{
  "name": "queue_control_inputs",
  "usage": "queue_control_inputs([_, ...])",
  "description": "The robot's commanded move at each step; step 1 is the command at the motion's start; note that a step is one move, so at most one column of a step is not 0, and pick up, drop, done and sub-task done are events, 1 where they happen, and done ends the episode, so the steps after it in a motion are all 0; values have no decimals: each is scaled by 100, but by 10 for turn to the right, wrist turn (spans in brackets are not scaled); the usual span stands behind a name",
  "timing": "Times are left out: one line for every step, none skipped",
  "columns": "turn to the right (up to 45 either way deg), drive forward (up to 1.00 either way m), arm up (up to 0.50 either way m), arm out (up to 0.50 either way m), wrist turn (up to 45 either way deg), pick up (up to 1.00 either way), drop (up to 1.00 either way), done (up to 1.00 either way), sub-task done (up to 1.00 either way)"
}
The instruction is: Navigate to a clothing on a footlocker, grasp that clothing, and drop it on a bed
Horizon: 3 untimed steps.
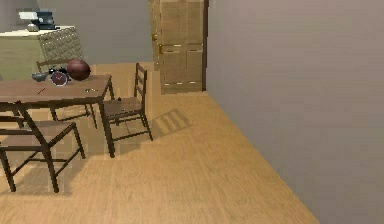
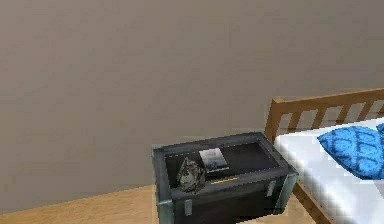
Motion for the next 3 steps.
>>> queue_control_inputs([0, 0, 0, 40, 0, 0, 0, 0, 0])
queue_control_inputs([0, 0, 0, 0, 450, 0, 0, 0, 0])
queue_control_inputs([0, 0, 0, 0, 450, 0, 0, 0, 0])
